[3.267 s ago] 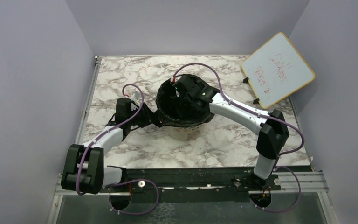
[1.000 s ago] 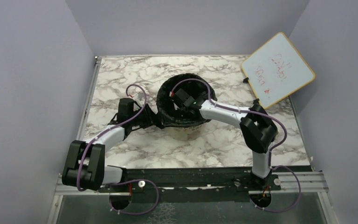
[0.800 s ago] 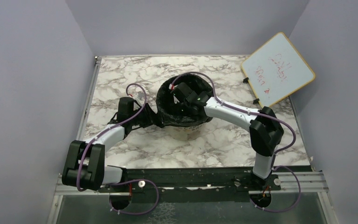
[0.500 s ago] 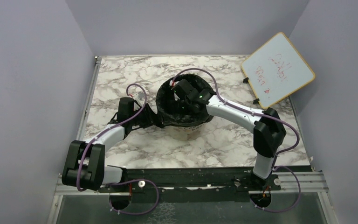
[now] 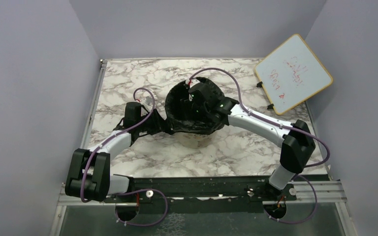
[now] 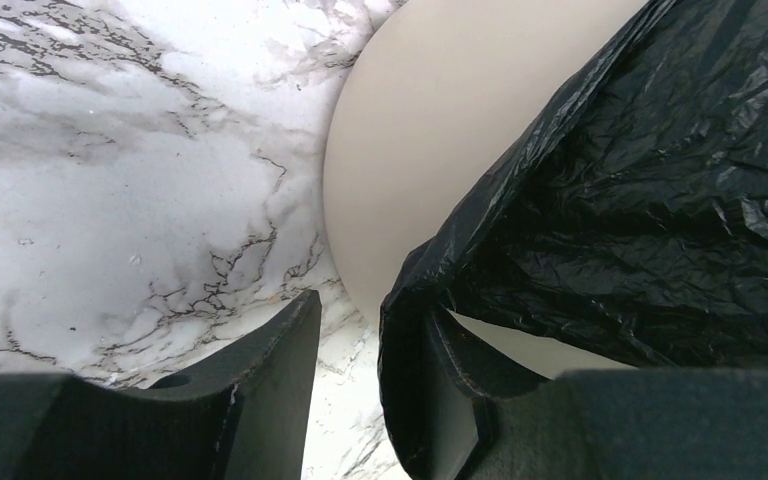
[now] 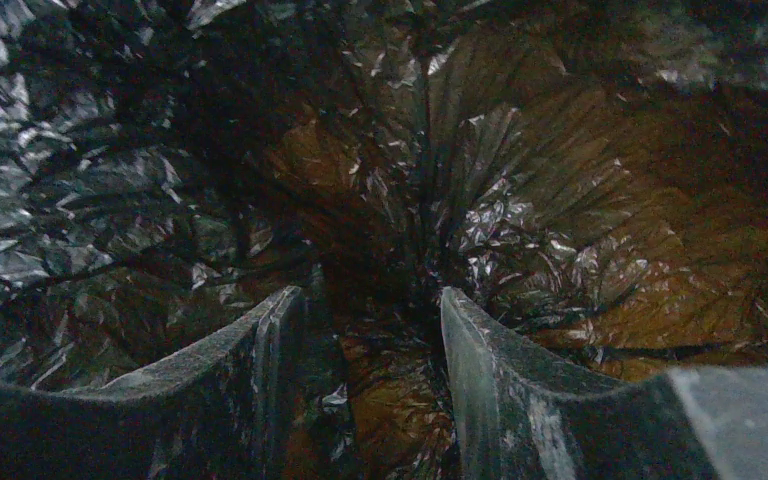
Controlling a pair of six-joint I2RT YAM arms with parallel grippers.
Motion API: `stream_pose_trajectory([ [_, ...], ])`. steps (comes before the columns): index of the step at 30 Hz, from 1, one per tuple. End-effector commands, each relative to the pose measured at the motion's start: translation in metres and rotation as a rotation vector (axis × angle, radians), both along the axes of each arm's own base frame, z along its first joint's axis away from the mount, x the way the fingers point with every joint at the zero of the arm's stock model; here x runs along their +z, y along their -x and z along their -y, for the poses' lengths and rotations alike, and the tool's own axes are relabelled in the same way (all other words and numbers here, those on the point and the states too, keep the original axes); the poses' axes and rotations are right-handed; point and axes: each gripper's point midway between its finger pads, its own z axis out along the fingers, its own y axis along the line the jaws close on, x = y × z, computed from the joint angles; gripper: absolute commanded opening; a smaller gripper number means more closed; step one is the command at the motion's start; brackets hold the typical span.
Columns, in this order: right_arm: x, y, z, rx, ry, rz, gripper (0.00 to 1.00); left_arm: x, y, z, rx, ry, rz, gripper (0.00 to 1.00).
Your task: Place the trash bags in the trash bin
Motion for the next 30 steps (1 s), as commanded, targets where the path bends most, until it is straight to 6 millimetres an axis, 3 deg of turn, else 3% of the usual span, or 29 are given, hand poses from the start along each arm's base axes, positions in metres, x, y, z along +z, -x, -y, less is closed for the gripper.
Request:
stream_pose_trajectory([
  [1,0.017,-0.005,-0.002,-0.059,-0.107,0.065,0.58,0.014,-0.006,0.001,-0.005,-0.003,0.058,0.41],
  [8,0.068,-0.006,-0.020,0.007,-0.410,0.279,0.58,0.016,-0.005,0.001,-0.007,-0.001,0.062,0.41],
  [11,0.084,-0.013,-0.021,0.009,-0.427,0.348,0.59,0.016,-0.004,0.001,-0.010,-0.006,0.060,0.41],
  [14,0.088,-0.028,-0.016,-0.043,-0.363,0.372,0.59,0.016,-0.004,0.000,-0.008,-0.006,0.060,0.41],
  [21,0.058,-0.035,-0.002,-0.140,-0.074,0.166,0.57,0.018,-0.005,0.000,-0.006,-0.005,0.064,0.41],
  [30,0.084,-0.014,-0.015,-0.015,-0.127,0.115,0.57,0.013,-0.003,0.000,-0.007,-0.011,0.053,0.41],
])
